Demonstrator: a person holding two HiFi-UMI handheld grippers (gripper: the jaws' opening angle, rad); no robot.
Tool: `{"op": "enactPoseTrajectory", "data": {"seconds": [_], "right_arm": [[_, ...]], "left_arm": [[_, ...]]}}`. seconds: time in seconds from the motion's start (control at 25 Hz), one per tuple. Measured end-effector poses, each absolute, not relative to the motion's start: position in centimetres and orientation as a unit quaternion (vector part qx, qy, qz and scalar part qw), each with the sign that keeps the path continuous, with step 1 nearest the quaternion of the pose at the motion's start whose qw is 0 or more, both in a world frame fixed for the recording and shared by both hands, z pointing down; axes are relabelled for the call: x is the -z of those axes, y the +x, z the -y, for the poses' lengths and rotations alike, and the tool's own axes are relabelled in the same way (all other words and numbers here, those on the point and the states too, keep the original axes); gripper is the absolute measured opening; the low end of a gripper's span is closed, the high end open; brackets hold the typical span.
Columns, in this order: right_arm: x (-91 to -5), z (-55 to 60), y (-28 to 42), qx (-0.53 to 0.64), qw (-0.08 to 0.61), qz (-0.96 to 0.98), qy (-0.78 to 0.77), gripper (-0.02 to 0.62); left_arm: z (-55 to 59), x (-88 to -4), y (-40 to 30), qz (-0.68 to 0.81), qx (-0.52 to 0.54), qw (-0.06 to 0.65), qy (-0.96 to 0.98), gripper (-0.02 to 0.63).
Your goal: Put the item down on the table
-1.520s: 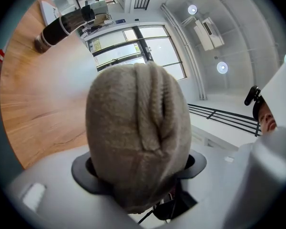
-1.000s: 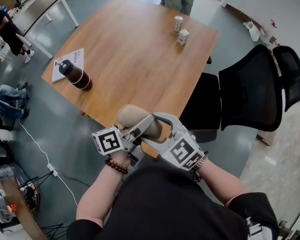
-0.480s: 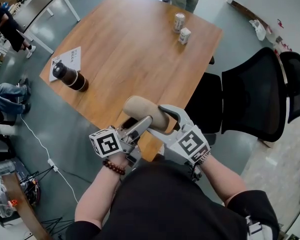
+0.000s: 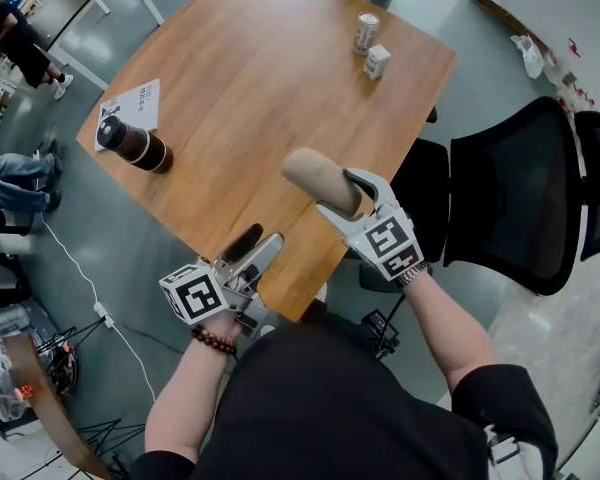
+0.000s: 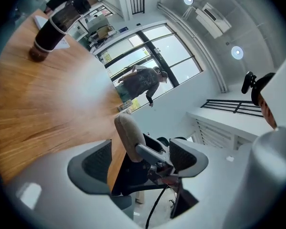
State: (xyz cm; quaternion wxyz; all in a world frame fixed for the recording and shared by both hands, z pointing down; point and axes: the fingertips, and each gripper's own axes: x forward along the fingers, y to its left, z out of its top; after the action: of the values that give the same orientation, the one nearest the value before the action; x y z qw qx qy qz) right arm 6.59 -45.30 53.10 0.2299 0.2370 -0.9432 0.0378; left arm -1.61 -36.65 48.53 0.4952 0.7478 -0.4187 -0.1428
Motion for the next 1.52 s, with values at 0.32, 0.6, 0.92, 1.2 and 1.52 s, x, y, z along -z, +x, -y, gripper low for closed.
{"op": "enactPoseTrajectory", "data": {"seconds": [0.32, 0.6, 0.92, 1.2, 1.52], "right_arm": [[-58.3, 50.6, 7.0, -0.040, 0.269, 0.928, 0.257, 0.301], [-62.9, 53.8, 7.0, -0.045, 0.303, 0.917, 0.256, 0.299], [-64.8, 55.1, 7.2, -0.045, 0.322, 0.911, 0.254, 0.300], [-65.8, 55.1, 7.2, -0.038, 0.337, 0.908, 0.247, 0.302], [-63.1, 54.8, 6.9, -0.033, 0.315, 0.909, 0.270, 0.320]], "left_arm": [[35.6, -48.9, -3.1, 0.440, 0.146, 0.492, 0.738, 0.323], [34.9, -48.8, -4.5, 0.461, 0.144, 0.486, 0.729, 0.274], [34.7, -48.7, -5.0, 0.471, 0.144, 0.480, 0.726, 0.215], [34.1, -48.3, -5.4, 0.475, 0.143, 0.471, 0.730, 0.185], [34.2, -48.1, -5.2, 0.466, 0.136, 0.465, 0.740, 0.139]]}}
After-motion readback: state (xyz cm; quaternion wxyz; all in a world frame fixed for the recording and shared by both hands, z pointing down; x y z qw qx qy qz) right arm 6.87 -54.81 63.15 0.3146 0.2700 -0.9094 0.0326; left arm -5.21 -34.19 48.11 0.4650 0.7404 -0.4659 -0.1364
